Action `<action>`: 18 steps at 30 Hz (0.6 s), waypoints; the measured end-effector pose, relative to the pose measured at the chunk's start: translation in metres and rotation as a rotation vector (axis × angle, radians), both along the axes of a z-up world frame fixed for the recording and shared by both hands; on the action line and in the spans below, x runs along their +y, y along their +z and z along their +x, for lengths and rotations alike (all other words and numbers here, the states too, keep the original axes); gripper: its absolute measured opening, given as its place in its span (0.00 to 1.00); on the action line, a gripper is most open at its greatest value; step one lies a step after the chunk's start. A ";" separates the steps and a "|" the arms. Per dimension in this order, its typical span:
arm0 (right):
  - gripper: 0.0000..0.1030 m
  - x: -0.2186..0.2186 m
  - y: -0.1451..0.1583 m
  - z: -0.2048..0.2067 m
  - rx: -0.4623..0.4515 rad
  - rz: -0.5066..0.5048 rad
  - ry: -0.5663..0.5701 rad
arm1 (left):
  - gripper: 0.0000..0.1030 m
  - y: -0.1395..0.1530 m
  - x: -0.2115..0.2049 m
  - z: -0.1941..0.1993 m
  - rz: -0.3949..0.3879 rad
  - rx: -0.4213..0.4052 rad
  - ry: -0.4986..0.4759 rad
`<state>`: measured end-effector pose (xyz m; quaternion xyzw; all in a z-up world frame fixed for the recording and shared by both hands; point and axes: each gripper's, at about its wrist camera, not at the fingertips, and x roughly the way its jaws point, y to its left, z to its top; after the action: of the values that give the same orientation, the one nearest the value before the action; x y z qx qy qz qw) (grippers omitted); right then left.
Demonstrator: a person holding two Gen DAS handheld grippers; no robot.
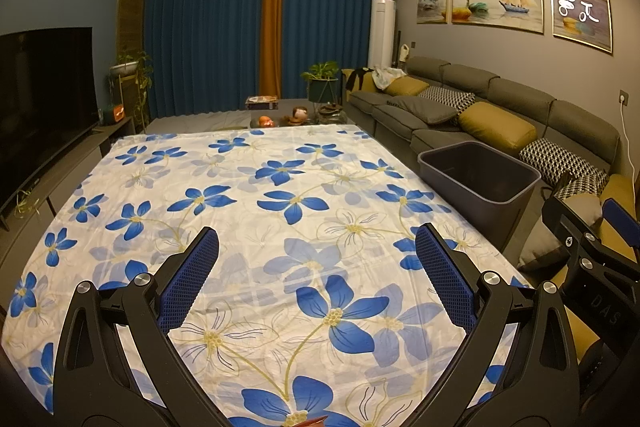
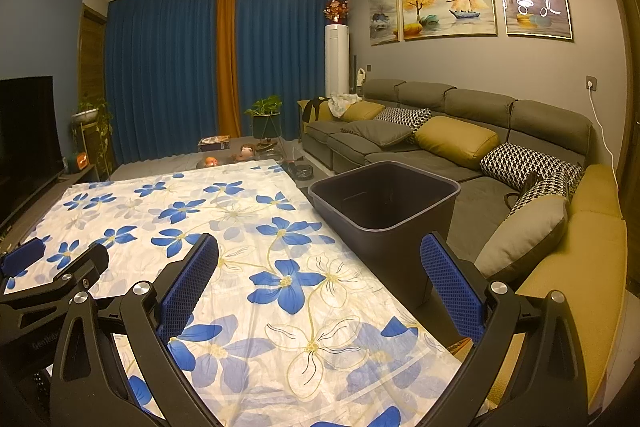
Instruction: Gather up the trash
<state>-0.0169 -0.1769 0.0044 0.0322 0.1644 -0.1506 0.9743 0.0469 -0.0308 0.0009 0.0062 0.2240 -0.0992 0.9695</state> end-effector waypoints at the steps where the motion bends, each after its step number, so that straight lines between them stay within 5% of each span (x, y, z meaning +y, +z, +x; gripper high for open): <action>1: 0.95 0.000 0.000 0.000 0.000 0.000 0.000 | 0.94 0.000 0.001 0.000 -0.001 0.000 -0.001; 18: 0.95 -0.001 0.000 -0.001 -0.001 0.002 -0.002 | 0.94 0.000 0.000 0.000 -0.001 0.001 -0.001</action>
<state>-0.0174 -0.1777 0.0043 0.0333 0.1642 -0.1515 0.9741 0.0468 -0.0304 0.0008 0.0059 0.2244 -0.0998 0.9694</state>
